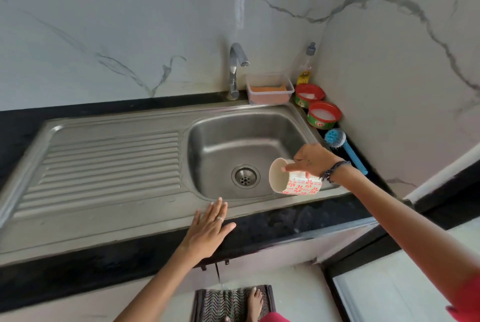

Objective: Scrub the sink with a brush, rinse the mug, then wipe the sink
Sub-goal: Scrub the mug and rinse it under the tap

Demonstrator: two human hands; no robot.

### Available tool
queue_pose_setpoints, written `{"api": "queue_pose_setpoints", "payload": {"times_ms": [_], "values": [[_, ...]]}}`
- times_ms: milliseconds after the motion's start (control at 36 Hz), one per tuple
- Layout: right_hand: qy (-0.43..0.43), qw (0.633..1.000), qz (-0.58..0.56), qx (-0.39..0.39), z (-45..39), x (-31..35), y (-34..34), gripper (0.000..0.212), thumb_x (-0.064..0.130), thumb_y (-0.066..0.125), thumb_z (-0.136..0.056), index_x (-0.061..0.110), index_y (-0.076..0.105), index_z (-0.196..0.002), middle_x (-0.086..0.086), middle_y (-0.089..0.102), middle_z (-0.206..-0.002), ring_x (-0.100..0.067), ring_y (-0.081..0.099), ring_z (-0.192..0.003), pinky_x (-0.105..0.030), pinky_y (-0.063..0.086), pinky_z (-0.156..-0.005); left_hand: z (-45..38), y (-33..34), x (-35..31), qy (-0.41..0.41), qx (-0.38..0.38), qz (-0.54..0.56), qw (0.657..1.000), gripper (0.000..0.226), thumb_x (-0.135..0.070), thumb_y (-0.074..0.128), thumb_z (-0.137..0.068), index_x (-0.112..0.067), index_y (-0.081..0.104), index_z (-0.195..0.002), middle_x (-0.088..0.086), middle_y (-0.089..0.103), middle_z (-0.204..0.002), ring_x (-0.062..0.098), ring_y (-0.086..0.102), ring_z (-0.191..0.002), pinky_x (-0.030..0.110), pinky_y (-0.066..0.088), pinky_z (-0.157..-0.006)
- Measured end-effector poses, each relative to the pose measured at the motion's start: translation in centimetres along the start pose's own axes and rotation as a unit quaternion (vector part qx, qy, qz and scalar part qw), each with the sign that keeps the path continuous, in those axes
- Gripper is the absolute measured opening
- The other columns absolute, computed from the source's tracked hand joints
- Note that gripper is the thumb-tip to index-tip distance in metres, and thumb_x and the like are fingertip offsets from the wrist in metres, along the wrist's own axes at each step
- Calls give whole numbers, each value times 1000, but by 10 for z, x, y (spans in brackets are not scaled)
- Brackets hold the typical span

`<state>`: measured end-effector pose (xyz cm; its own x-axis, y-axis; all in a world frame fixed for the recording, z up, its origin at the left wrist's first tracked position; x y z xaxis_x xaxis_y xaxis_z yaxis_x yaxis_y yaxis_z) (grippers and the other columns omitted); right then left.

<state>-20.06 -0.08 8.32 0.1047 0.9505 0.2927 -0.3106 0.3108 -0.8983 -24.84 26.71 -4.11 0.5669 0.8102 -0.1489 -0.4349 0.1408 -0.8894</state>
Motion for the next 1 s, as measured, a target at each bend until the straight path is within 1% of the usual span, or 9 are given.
{"api": "queue_pose_setpoints", "payload": {"times_ms": [167,278,361,444,611,806,889,944,1000], "values": [[-12,993,109,46,1,34,11,47,45,61,-85,18,42,-52,3,43,-56,-10,44,-52,-20,36,-49,-1,18,28,-55,-11,48,997,141,-73,-51,-23,-14,-16,-147,4,-21,-155,19,-15,-144,42,-5,-116],[-33,991,117,61,-5,54,23,46,45,62,-84,18,42,-53,4,44,-57,-20,53,-65,-22,39,-53,-14,13,19,-31,-28,62,997,104,-76,-30,-65,-16,-11,-148,1,-17,-156,16,-12,-144,38,-4,-116],[-38,993,95,50,-10,63,28,46,47,61,-84,19,42,-53,4,44,-58,-21,52,-69,-26,41,-61,-30,9,8,-13,-35,52,998,57,-41,14,-102,-16,-4,-150,1,-13,-157,15,-10,-145,37,-4,-117],[-39,998,46,24,-16,68,27,49,46,57,-87,18,40,-51,1,42,-57,-22,49,-70,-22,33,-50,-46,8,2,30,-49,-11,998,49,-27,23,-103,-12,15,-149,7,-4,-158,24,-4,-146,44,4,-118],[-12,993,-115,-34,-29,56,23,42,43,59,-88,3,64,-74,-15,71,-85,-22,69,-75,-19,44,-51,-65,-4,2,19,-56,-32,998,50,-24,20,-103,-13,7,-151,11,-3,-158,25,-1,-146,47,7,-117],[-27,995,-95,3,-49,37,5,32,33,60,-89,15,54,-64,-8,65,-78,6,56,-40,-13,39,-43,-60,-13,50,16,-7,-86,996,47,-16,25,-103,-16,17,-149,10,5,-158,27,4,-145,47,4,-117],[-22,997,-27,63,-57,37,-3,26,31,62,-88,6,64,-92,-8,66,-88,-11,67,-64,-13,45,-46,-54,-17,68,6,-3,-63,998,52,-37,14,-102,-14,26,-147,6,18,-156,20,10,-145,40,3,-117],[-34,994,64,83,-62,42,-2,37,35,62,-87,5,64,-107,-10,68,-102,-22,68,-87,-24,51,-64,-55,-17,76,1,-7,-86,996,75,-50,-5,-90,-16,35,-143,5,27,-153,19,15,-144,38,6,-117],[-61,985,140,84,-69,51,4,41,39,63,-84,9,65,-113,-9,66,-111,-24,64,-100,-30,50,-80,-63,-18,84,-15,-2,-117,993,67,-47,1,-96,-16,42,-139,6,34,-150,20,19,-143,37,7,-117]]}}
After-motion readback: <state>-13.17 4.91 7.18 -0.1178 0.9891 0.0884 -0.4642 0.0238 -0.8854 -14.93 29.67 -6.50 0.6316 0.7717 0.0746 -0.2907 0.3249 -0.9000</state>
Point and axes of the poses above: each hand's wrist, its own z-axis away from the middle knuckle, its own y-axis out of the palm, x = y × z, the point moved 1 cm from there along -z, towards the middle knuckle
